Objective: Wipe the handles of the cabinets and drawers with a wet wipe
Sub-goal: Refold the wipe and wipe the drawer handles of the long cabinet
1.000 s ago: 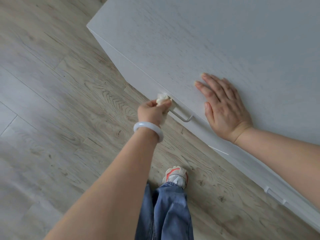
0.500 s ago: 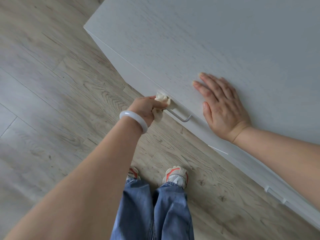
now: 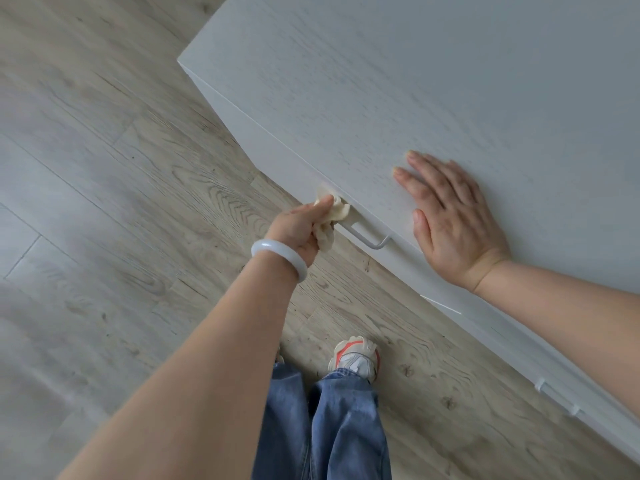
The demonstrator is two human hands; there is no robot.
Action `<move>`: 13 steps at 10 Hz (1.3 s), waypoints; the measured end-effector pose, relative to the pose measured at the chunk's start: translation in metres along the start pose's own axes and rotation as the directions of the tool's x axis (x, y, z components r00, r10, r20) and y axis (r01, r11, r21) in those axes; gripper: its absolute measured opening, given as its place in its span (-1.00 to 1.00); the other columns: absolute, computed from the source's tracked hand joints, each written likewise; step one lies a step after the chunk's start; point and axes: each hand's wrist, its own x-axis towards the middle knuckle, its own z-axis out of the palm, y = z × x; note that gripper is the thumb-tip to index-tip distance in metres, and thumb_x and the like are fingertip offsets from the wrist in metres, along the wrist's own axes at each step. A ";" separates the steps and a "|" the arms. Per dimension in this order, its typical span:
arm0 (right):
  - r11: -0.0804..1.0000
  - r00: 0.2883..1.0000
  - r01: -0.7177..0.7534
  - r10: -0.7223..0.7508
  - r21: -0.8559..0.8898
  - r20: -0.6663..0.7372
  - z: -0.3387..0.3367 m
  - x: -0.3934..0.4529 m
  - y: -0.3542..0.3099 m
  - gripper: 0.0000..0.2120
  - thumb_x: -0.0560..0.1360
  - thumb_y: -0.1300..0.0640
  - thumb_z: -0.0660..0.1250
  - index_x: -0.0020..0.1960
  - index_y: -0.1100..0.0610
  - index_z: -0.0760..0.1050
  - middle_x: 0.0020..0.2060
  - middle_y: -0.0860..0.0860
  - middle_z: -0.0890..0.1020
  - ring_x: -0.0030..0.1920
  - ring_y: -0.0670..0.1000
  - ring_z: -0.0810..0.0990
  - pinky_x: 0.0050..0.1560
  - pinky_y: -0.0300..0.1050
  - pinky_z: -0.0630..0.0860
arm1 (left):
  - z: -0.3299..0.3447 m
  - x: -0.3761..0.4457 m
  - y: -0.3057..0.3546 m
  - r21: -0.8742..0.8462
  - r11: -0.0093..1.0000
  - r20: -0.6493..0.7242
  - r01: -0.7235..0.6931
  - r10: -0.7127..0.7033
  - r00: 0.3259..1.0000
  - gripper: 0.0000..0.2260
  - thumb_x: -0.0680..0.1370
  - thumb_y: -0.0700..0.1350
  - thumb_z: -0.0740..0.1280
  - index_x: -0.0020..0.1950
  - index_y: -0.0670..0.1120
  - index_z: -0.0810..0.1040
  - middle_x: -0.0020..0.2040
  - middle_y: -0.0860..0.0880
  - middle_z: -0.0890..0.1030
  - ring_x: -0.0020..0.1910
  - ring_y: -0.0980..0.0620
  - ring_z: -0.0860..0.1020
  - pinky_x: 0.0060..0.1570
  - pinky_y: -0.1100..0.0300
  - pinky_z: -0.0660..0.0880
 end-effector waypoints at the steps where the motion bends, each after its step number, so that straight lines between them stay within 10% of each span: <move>1: 1.000 1.000 0.002 -0.002 0.000 -0.007 -0.001 0.000 0.000 -0.50 0.58 0.14 0.02 0.51 0.15 0.24 0.51 0.11 0.25 0.50 0.10 0.20 0.52 0.08 0.08 | 0.006 -0.005 -0.015 -0.165 0.986 0.064 0.020 -0.009 0.998 -0.86 0.55 -0.11 0.35 -0.07 -0.18 0.60 -0.33 -0.05 0.63 -0.41 0.16 0.42 -0.35 0.33 0.36; 5: 1.000 1.000 -0.001 0.001 0.003 -0.004 -0.001 0.000 -0.001 -0.50 0.57 0.14 0.03 0.51 0.15 0.24 0.51 0.11 0.25 0.50 0.10 0.20 0.52 0.08 0.08 | 0.022 0.000 -0.043 -0.513 0.854 0.047 -0.091 0.134 0.990 -0.85 0.49 -0.11 0.37 -0.01 -0.16 0.61 -0.10 -0.05 0.66 -0.18 0.11 0.61 -0.24 0.35 0.53; 10: 1.000 1.000 -0.006 0.006 -0.002 0.003 0.000 0.000 0.000 -0.50 0.58 0.13 0.03 0.51 0.15 0.24 0.51 0.11 0.25 0.50 0.10 0.21 0.50 0.11 0.13 | 0.051 -0.010 -0.112 -0.175 0.950 -0.163 -0.260 0.232 0.959 -0.85 0.49 -0.03 0.42 -0.11 -0.11 0.65 -0.35 0.01 0.49 -0.36 0.11 0.40 -0.21 0.25 0.39; 13: 1.000 1.000 0.003 -0.003 0.000 -0.004 0.000 0.000 0.000 -0.50 0.58 0.14 0.04 0.50 0.16 0.25 0.51 0.12 0.25 0.50 0.10 0.21 0.51 0.09 0.10 | 0.038 -0.009 -0.104 -0.129 0.968 0.122 -0.216 0.231 0.965 -0.90 0.49 -0.27 0.40 -0.01 -0.16 0.60 -0.21 0.00 0.59 -0.26 0.12 0.49 -0.16 0.29 0.43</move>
